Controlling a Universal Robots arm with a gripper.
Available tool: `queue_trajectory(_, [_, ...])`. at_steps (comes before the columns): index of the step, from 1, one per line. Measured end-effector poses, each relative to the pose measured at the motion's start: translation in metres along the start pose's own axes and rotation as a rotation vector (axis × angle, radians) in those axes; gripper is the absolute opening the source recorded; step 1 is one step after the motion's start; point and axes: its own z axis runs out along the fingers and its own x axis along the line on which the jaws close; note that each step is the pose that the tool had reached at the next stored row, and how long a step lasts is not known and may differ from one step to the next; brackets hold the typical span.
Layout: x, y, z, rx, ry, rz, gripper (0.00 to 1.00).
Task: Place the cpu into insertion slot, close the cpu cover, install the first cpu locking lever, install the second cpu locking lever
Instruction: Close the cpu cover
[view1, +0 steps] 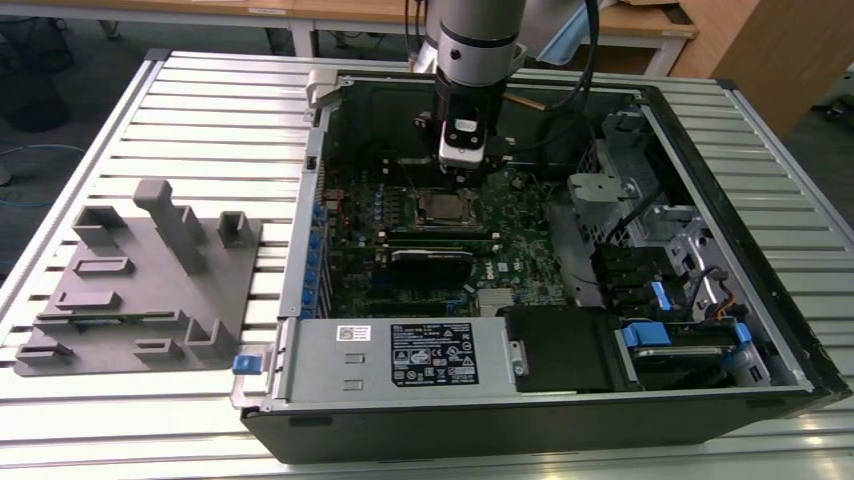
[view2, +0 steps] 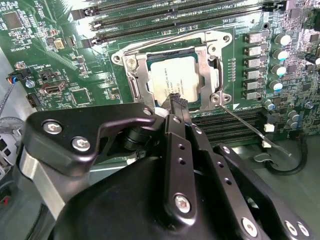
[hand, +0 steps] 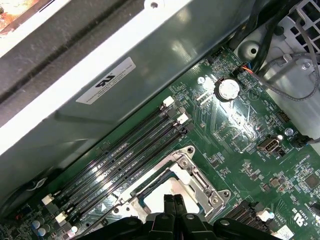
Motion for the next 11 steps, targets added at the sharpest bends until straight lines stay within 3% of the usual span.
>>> queue_trajectory(6, [0.0, 0.0, 0.0, -0.0001, 0.0003, -0.007, 0.1])
queue_trajectory(11, [0.0, 0.0, 0.0001, -0.0001, 0.002, -0.058, 0.1])
